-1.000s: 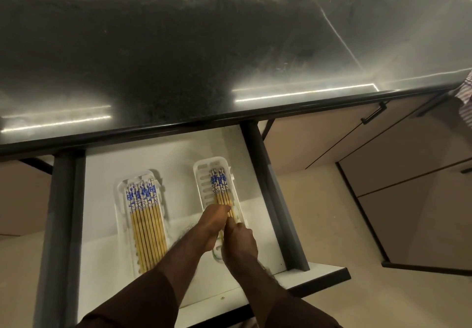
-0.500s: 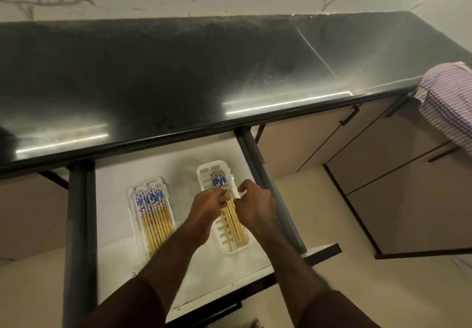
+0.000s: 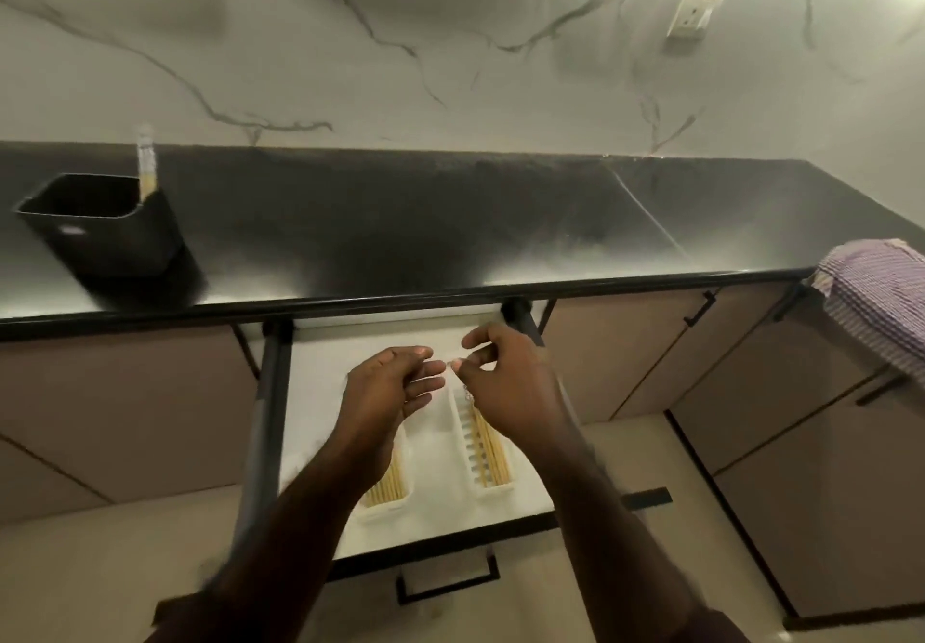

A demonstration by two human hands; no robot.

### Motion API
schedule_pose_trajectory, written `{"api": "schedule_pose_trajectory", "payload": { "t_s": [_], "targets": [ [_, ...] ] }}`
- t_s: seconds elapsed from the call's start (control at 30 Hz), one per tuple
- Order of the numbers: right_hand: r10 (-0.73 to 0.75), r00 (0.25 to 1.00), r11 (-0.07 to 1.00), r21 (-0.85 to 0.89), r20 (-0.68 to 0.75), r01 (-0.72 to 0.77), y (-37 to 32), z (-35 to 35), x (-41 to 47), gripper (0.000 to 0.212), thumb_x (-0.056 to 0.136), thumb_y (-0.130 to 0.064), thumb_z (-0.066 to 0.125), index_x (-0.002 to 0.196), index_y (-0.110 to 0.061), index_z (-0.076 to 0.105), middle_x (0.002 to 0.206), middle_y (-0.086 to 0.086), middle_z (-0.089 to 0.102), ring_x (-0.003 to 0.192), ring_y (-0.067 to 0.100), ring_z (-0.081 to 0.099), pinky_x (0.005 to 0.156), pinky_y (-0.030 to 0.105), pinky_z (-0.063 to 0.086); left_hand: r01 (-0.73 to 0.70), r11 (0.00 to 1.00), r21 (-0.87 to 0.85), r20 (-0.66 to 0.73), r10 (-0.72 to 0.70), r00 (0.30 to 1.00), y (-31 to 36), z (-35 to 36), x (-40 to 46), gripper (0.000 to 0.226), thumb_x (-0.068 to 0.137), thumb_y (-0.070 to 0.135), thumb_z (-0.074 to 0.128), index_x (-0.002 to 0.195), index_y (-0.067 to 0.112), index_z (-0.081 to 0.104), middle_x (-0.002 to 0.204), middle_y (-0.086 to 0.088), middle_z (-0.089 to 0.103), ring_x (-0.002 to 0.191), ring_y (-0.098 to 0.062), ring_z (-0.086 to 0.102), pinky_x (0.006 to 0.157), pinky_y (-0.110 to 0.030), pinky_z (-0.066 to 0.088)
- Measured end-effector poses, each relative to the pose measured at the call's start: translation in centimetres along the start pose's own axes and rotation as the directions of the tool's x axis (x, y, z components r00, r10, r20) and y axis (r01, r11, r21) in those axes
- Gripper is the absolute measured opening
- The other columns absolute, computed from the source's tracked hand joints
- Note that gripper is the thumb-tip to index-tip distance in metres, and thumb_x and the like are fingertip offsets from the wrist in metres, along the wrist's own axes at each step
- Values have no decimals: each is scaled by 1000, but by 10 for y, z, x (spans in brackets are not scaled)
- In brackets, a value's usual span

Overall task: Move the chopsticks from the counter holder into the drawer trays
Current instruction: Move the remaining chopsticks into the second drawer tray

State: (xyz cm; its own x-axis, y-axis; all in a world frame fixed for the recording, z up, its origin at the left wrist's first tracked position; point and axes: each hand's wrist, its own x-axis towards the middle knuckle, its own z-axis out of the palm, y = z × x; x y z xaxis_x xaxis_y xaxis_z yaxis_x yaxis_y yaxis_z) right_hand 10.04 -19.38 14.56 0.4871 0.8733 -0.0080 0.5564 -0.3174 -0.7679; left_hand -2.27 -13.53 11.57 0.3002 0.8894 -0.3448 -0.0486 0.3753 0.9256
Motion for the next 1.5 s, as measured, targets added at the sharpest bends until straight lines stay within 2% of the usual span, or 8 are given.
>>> {"api": "schedule_pose_trajectory", "payload": {
  "t_s": [0.17, 0.3, 0.47, 0.63, 0.73, 1.0, 1.27, 1.5],
  "targets": [
    [-83, 996, 996, 7, -27, 83, -41, 11, -38, 20, 90, -25, 69, 109, -24, 65, 100, -3, 69, 83, 14, 67, 78, 39, 62, -69, 997, -39, -85, 66, 994, 19, -37, -44, 23, 98, 21, 52, 107, 8, 67, 99, -11, 75, 94, -27, 72, 93, -43, 54],
    [-191, 981, 982, -8, -19, 191, -85, 26, -55, 19, 89, -26, 70, 107, -24, 64, 95, -8, 66, 83, 13, 66, 77, 38, 62, -148, 986, -79, -138, 136, 981, 46, -80, -70, 19, 97, 20, 53, 102, 9, 68, 101, -15, 74, 93, -28, 72, 90, -41, 56],
    [-319, 948, 947, 26, -2, 319, -149, 62, -71, 16, 88, -29, 70, 102, -27, 66, 87, -13, 65, 80, 11, 66, 71, 39, 62, -248, 960, -128, -200, 220, 955, 83, -155, -98, 18, 95, 15, 55, 105, 5, 67, 103, -18, 73, 101, -33, 69, 94, -44, 52],
    [-372, 927, 925, 108, 45, 365, -218, 121, -85, 19, 87, -31, 71, 104, -23, 67, 84, -8, 70, 76, 7, 68, 70, 36, 62, -319, 941, -113, -266, 280, 922, 112, -252, -114, 16, 94, 14, 55, 104, 10, 67, 105, -13, 73, 102, -29, 69, 94, -43, 53],
    [-374, 926, 923, 115, 52, 366, -260, 164, -92, 21, 88, -34, 71, 106, -24, 66, 89, -10, 68, 80, 4, 66, 74, 32, 61, -333, 940, -74, -285, 300, 910, 131, -320, -116, 16, 95, 14, 54, 105, 12, 67, 105, -8, 73, 101, -26, 69, 93, -42, 52],
    [-339, 940, 928, 179, 35, 328, -357, 257, -88, 21, 87, -31, 72, 106, -24, 65, 88, -8, 67, 83, 10, 69, 76, 40, 62, -374, 927, 35, -235, 372, 898, 186, -463, -104, 14, 92, 14, 58, 102, 13, 68, 105, -8, 73, 99, -26, 70, 91, -39, 54],
    [-358, 932, 930, 108, 53, 351, -404, 310, -59, 22, 87, -32, 71, 107, -26, 63, 93, -7, 66, 86, 12, 68, 76, 39, 62, -381, 925, 1, -201, 373, 906, 205, -515, -71, 15, 91, 18, 61, 104, 15, 68, 103, -5, 74, 95, -20, 71, 95, -40, 53],
    [-332, 941, 939, 115, 72, 323, -421, 361, -3, 23, 87, -30, 71, 107, -22, 63, 88, -7, 64, 86, 12, 67, 79, 40, 61, -361, 932, 15, -165, 359, 919, 216, -547, -2, 15, 92, 16, 60, 105, 14, 68, 101, -6, 74, 94, -19, 72, 95, -39, 53]
  ]
}}
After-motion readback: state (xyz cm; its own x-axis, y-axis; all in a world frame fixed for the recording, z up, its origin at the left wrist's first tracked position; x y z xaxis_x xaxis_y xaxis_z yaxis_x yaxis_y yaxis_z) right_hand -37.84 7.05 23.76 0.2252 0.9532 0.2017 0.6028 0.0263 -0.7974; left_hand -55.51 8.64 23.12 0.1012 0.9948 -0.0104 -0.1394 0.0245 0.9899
